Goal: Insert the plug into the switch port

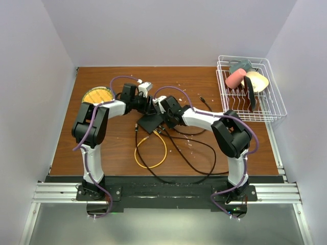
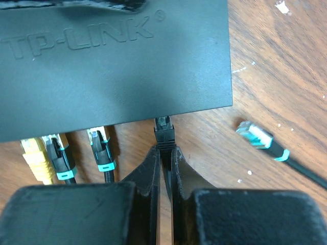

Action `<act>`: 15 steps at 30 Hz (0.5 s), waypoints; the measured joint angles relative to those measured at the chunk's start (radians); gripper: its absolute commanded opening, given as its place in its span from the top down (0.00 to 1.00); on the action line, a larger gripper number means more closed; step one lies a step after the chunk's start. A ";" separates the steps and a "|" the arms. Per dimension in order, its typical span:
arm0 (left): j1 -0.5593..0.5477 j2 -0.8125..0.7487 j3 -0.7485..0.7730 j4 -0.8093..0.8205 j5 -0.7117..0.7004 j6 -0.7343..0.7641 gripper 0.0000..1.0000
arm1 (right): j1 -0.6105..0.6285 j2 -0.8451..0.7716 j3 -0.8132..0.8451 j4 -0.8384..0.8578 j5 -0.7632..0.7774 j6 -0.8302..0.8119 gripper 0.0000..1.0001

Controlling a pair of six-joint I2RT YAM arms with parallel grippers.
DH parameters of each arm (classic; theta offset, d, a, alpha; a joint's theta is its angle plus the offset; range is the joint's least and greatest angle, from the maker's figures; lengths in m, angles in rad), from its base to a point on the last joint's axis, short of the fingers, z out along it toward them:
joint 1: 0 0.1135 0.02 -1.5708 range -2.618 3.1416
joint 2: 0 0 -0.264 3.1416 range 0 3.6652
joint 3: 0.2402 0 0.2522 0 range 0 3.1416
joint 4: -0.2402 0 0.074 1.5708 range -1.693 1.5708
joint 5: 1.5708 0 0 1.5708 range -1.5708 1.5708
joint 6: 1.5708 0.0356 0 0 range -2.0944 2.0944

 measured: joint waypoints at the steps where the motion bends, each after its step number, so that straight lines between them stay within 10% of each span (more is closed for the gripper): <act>1: 0.000 0.000 -0.001 0.001 0.001 0.000 0.54 | -0.004 0.000 0.000 0.000 -0.005 0.000 1.00; 15: -0.014 -0.001 0.010 -0.017 -0.013 -0.021 0.36 | -0.039 0.000 0.000 0.005 -0.027 -0.001 0.96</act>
